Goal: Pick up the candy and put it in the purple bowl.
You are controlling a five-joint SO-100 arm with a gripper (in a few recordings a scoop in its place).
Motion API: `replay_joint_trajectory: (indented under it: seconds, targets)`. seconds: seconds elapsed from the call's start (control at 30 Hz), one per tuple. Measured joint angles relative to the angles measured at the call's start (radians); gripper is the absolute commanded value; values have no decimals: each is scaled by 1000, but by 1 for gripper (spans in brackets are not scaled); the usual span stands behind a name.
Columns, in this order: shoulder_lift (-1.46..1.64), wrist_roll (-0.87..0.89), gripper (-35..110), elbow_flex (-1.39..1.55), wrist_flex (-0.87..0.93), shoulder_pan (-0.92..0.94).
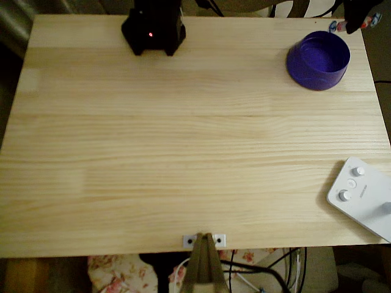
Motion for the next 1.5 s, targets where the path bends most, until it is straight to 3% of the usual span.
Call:
replay_joint_trajectory:
  seconds: [0.17,0.63,0.87,1.33,1.5]
  targets:
    - [0,-3,17,0,15,20]
    - [0,3,19,0,60,34]
    - [0,3,1,0,129,83]
    - [80,-2,0,3,322,249]
    - [261,-49,0,167,305,360]
